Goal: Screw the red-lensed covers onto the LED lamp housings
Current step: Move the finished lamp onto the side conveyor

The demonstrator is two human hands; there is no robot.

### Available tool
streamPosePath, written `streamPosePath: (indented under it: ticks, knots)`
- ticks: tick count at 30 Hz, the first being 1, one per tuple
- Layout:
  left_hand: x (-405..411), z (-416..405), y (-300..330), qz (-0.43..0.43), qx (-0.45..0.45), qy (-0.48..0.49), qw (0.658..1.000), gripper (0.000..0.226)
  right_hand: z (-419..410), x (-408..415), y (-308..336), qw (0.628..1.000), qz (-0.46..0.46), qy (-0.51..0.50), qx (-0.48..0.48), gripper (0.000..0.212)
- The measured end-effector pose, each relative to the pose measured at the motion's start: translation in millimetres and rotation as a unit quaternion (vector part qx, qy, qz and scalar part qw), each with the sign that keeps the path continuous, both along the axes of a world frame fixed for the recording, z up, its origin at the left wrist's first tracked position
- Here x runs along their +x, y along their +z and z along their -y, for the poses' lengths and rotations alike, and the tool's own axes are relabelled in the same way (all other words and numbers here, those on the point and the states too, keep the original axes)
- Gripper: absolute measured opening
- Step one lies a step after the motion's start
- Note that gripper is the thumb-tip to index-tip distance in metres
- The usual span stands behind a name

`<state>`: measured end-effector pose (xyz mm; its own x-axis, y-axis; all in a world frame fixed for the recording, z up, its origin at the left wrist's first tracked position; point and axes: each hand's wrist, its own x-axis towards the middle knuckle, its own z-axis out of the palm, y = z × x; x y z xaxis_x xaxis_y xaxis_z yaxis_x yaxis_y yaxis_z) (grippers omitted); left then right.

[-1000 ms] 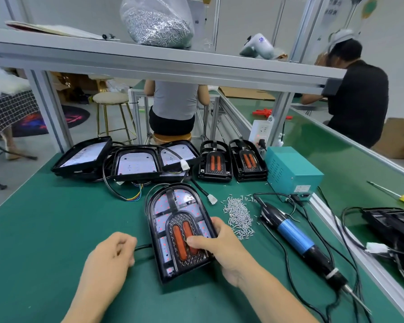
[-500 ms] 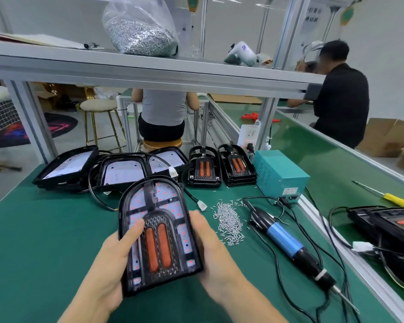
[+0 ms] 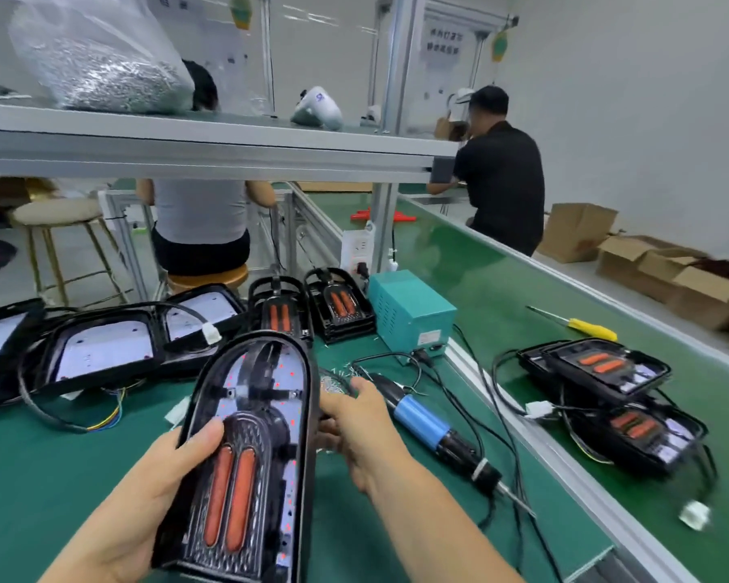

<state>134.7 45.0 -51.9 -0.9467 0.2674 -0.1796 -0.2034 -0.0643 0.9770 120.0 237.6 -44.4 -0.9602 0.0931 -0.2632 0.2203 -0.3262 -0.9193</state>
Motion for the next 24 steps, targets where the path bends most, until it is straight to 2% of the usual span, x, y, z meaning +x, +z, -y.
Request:
streamPosePath:
  ticks: [1,2,5,6,10,14,18,21,24]
  knots:
    - [-2.4,-5.3,-1.1,-0.004,0.040,-0.006,0.999,0.056,-5.0,2.8,-0.7,1.000,0.014,0.000,0.012,0.055]
    - [-6.5,-11.4,-2.2,-0.006,0.056,-0.007,0.998,0.047,-11.8,4.7,-3.2,0.999,0.020,0.000,0.036,0.051]
    - [-15.4,-32.6,0.8,-0.015,0.079,-0.010,0.997,0.038,-29.9,12.1,-7.2,0.993,0.013,0.017,0.112,0.011]
    - [-17.9,-41.1,5.9,-0.019,0.086,0.002,0.996,0.036,-35.7,13.5,-9.0,0.994,0.001,0.025,0.107,0.010]
    - [-26.3,-81.3,30.5,-0.077,0.063,-0.003,0.995,0.029,-55.3,23.6,-9.2,0.999,-0.005,0.026,0.019,0.019]
    - [-36.4,-116.2,48.2,-0.084,0.045,-0.024,0.995,0.026,-78.7,33.4,-5.4,0.999,-0.032,0.024,0.000,0.061]
    - [-45.9,-133.9,56.3,-0.055,0.030,-0.031,0.998,0.022,-89.9,37.6,-0.9,0.997,-0.067,0.030,-0.016,0.082]
    - [-50.5,-140.3,57.0,-0.052,0.021,-0.039,0.998,0.028,-94.3,41.4,-1.6,0.995,-0.091,0.043,-0.005,0.078]
    - [-54.6,-142.7,58.2,-0.050,0.011,-0.049,0.997,0.038,-97.5,43.4,4.2,0.993,-0.061,0.050,0.088,0.070]
